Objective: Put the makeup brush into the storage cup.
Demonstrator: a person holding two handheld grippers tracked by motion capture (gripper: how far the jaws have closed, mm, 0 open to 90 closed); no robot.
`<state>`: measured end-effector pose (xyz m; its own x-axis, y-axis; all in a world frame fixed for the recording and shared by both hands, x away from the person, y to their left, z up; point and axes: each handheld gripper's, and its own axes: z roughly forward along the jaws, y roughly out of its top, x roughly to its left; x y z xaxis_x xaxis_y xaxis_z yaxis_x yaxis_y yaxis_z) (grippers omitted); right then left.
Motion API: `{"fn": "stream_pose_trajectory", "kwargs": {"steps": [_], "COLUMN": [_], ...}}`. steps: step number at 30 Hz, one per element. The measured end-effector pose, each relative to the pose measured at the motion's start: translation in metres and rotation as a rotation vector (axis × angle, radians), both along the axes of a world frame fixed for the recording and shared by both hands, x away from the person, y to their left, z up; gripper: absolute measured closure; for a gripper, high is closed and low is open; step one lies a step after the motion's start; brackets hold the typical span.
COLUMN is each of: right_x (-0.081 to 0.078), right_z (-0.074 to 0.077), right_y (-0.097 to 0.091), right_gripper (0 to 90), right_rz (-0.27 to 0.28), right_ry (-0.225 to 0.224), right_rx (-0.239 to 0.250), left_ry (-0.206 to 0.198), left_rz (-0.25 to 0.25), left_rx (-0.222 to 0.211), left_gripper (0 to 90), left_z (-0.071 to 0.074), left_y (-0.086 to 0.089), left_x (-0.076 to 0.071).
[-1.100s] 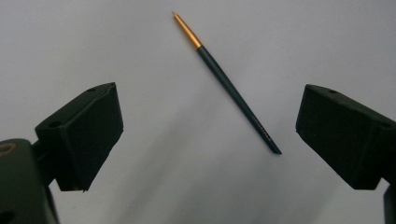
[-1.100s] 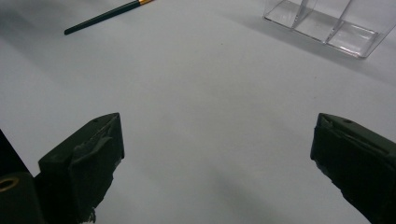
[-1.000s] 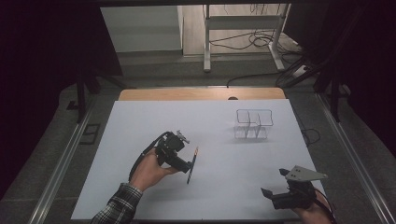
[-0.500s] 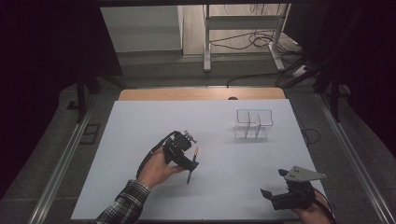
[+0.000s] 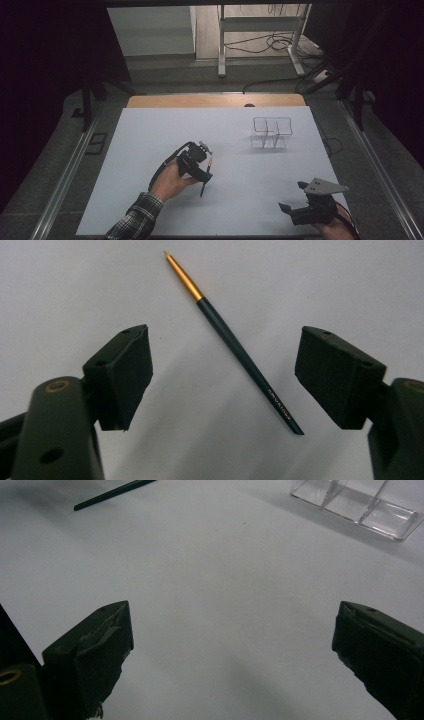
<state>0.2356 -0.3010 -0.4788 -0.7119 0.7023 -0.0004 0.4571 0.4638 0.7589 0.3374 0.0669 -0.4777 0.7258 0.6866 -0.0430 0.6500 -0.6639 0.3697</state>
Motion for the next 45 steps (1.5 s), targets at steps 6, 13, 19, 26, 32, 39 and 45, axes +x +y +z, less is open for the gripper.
{"fn": "stream_pose_trajectory", "kwargs": {"steps": [6, 13, 19, 26, 32, 39, 45], "right_x": [0.000, 0.000, 0.000, 0.000, 0.000, -0.001, -0.001], "right_z": [0.000, 0.000, 0.000, 0.000, 0.000, -0.001, -0.001], "right_y": [-0.001, -0.001, -0.001, 0.000, 0.000, 0.000, 0.000], "right_gripper": [3.1, 3.1, 3.1, 3.1, 3.1, 3.4, 3.4], "right_rz": [-0.007, -0.008, -0.007, -0.008, -0.006, -0.001, 0.000], "right_ry": [-0.001, -0.001, 0.000, 0.002, 0.003, 0.003, 0.004], "right_rx": [0.002, -0.001, -0.003, -0.003, -0.005, -0.011, -0.012], "left_ry": [0.020, 0.043, 0.062, 0.066, 0.065, 0.070, 0.105], "left_rz": [-0.003, -0.011, -0.016, -0.015, -0.013, -0.013, 0.008], "left_rx": [0.000, 0.010, 0.013, 0.022, 0.033, 0.047, 0.038], "left_gripper": [30.4, 37.1, 43.3, 50.9, 56.8, 68.1, 84.2], "left_z": [-0.007, -0.017, -0.025, -0.029, -0.028, -0.028, -0.027], "left_y": [-0.003, -0.006, -0.006, -0.005, -0.005, -0.004, 0.000], "left_x": [0.000, 0.000, 0.000, 0.000, -0.003, -0.006, -0.003]}}
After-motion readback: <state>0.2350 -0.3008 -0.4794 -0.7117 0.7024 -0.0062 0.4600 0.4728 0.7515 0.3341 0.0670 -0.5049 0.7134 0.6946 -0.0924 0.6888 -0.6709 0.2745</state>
